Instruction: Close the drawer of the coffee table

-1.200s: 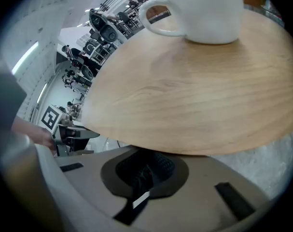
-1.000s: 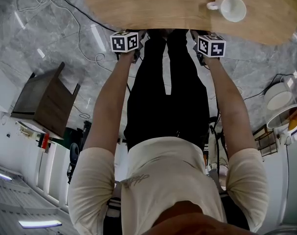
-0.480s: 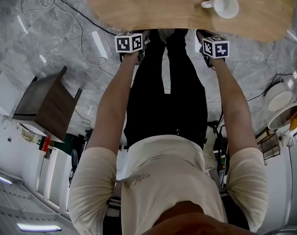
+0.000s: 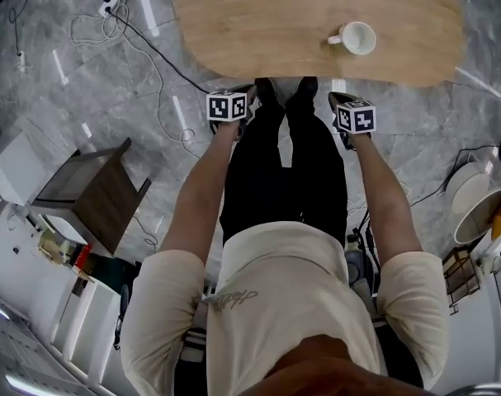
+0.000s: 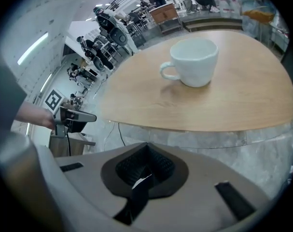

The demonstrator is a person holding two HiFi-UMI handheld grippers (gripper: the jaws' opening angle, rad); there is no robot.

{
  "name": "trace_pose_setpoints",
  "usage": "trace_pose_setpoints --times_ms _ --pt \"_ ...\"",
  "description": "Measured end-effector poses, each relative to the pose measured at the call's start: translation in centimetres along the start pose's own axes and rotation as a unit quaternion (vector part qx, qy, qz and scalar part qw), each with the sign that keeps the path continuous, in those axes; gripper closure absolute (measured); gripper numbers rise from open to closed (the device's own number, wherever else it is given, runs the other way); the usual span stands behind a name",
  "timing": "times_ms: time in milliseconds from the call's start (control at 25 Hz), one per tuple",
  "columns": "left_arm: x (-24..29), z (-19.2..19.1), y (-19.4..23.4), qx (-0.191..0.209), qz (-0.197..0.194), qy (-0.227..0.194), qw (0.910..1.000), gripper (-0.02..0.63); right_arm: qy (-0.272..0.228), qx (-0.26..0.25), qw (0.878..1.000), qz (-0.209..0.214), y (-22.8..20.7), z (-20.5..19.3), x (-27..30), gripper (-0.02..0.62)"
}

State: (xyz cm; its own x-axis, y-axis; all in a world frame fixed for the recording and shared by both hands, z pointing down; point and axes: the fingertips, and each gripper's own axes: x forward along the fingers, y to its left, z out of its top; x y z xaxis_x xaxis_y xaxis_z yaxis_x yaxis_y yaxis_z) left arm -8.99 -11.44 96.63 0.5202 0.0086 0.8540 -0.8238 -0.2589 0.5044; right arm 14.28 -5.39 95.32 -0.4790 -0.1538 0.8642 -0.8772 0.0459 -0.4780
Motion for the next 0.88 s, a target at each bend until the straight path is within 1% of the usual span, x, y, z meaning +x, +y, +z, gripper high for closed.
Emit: trace_pose_setpoints --times_ms 200,360,440,640,760,880 --pt "-5.3 -0.4 -3.0 0.021 0.002 0.004 0.9998 0.601 0.0 -0.007 1.0 -0.003 3.3 -1.4 -5.5 0.6" --pt "-8.6 0.3 -5.4 0.056 0.0 0.001 0.9984 0.601 -0.019 -0.005 1.0 -0.006 4.9 -1.0 -9.3 0.6" --pt "-10.3 0.2 -6.6 0.067 -0.003 0.001 0.9978 0.601 -0.024 -0.008 1.0 -0.005 6.1 -1.0 -11.1 0.6" --pt "-14.3 -0.8 -9.8 0.087 -0.008 0.004 0.9961 0.601 -0.036 -0.011 0.999 0.011 9.6 -0.9 -15.0 0.6" --pt "-16.6 -0.4 -11.4 0.078 -0.018 -0.013 0.9967 0.601 -0.047 -0.035 0.998 0.018 12.4 0.6 -17.3 0.6" --pt "-19.4 0.5 -13.2 0.075 -0.031 -0.047 0.9956 0.601 -0.067 -0.055 0.996 0.026 15.1 2.6 -19.3 0.6"
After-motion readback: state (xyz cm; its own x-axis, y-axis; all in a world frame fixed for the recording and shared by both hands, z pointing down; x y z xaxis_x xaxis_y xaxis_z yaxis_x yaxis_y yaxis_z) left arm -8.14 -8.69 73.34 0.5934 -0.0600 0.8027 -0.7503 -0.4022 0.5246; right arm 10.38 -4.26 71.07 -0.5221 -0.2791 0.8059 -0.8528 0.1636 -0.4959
